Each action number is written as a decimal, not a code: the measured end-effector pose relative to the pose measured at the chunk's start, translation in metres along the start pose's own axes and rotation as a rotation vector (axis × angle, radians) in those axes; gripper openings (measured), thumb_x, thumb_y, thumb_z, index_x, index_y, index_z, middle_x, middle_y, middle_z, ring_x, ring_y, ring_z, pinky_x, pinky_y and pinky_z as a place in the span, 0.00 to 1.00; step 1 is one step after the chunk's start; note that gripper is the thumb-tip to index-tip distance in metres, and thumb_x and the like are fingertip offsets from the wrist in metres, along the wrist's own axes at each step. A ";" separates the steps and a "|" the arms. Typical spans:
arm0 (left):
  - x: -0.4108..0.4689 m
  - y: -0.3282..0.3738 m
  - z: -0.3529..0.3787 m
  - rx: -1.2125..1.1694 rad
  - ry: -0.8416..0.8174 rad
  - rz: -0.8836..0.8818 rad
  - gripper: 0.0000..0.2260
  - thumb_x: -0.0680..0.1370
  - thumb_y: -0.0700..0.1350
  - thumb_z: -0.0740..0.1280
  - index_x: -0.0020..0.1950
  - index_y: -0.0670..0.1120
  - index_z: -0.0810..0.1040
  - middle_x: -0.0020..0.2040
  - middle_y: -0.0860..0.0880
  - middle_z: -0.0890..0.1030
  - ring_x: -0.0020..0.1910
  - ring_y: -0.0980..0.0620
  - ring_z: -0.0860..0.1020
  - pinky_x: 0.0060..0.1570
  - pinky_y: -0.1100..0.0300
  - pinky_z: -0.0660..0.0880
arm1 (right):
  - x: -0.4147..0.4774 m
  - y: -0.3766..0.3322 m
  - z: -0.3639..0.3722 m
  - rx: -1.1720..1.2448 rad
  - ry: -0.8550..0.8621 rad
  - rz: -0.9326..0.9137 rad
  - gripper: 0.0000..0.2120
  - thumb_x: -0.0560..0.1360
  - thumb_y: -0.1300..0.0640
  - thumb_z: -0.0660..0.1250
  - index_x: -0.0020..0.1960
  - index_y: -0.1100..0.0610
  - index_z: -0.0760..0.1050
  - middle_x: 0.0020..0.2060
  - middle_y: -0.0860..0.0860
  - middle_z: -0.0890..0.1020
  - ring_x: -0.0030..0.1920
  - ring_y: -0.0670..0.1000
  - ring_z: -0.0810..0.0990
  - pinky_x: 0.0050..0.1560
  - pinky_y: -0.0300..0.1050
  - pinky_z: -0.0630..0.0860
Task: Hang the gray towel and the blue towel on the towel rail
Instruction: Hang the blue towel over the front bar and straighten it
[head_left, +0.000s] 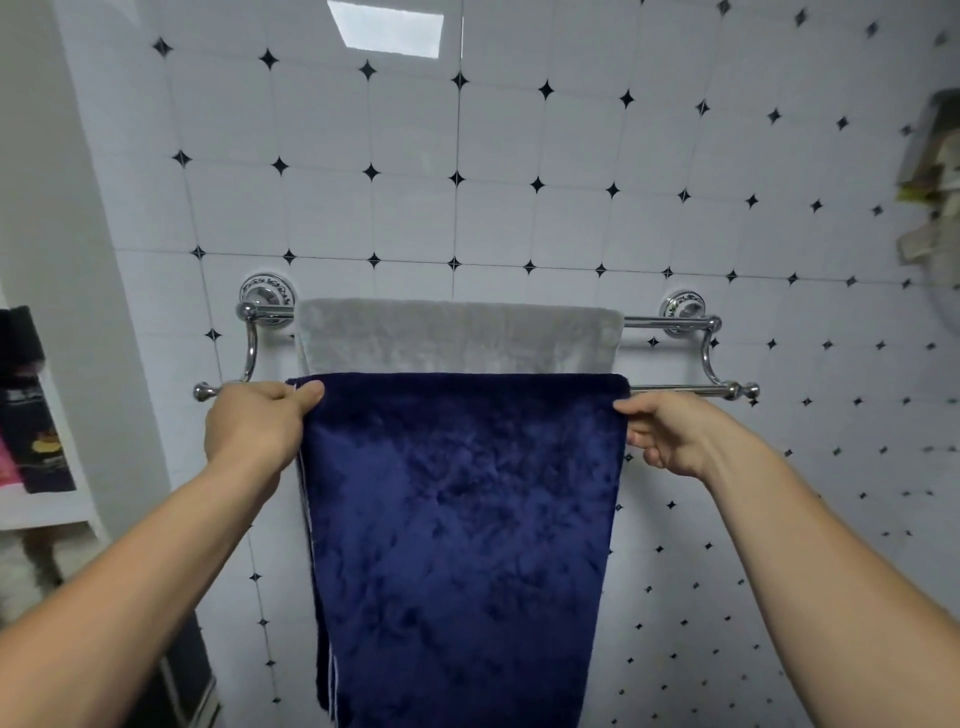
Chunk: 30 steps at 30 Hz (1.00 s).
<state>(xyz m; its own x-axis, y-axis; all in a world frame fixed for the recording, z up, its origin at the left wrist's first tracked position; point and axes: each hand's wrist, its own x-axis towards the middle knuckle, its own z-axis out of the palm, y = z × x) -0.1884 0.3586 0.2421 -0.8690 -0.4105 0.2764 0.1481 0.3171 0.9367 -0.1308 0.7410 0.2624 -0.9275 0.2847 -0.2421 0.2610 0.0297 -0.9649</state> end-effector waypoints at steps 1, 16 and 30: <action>0.002 0.004 -0.002 -0.022 -0.019 -0.008 0.16 0.72 0.51 0.74 0.33 0.39 0.79 0.31 0.46 0.76 0.33 0.45 0.71 0.39 0.55 0.70 | -0.001 -0.002 0.001 0.006 -0.024 0.016 0.08 0.76 0.59 0.63 0.38 0.51 0.73 0.25 0.45 0.81 0.19 0.41 0.71 0.26 0.38 0.55; 0.018 0.024 -0.024 -0.255 -0.200 -0.231 0.09 0.70 0.40 0.77 0.43 0.37 0.80 0.31 0.44 0.82 0.26 0.48 0.77 0.35 0.56 0.81 | 0.009 0.002 -0.009 0.214 0.043 -0.136 0.17 0.69 0.61 0.72 0.35 0.50 0.65 0.20 0.43 0.71 0.18 0.41 0.59 0.21 0.34 0.54; 0.027 0.027 -0.028 -0.233 -0.113 -0.094 0.06 0.72 0.37 0.74 0.37 0.39 0.79 0.34 0.42 0.81 0.26 0.50 0.78 0.23 0.64 0.77 | 0.002 -0.018 -0.002 0.147 0.084 -0.198 0.11 0.66 0.57 0.75 0.46 0.57 0.78 0.33 0.50 0.82 0.30 0.47 0.76 0.29 0.39 0.67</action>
<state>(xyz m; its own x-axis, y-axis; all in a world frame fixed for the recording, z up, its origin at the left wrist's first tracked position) -0.1951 0.3325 0.2811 -0.9294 -0.3262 0.1726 0.1577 0.0716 0.9849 -0.1372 0.7432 0.2795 -0.9298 0.3655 -0.0434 0.0291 -0.0446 -0.9986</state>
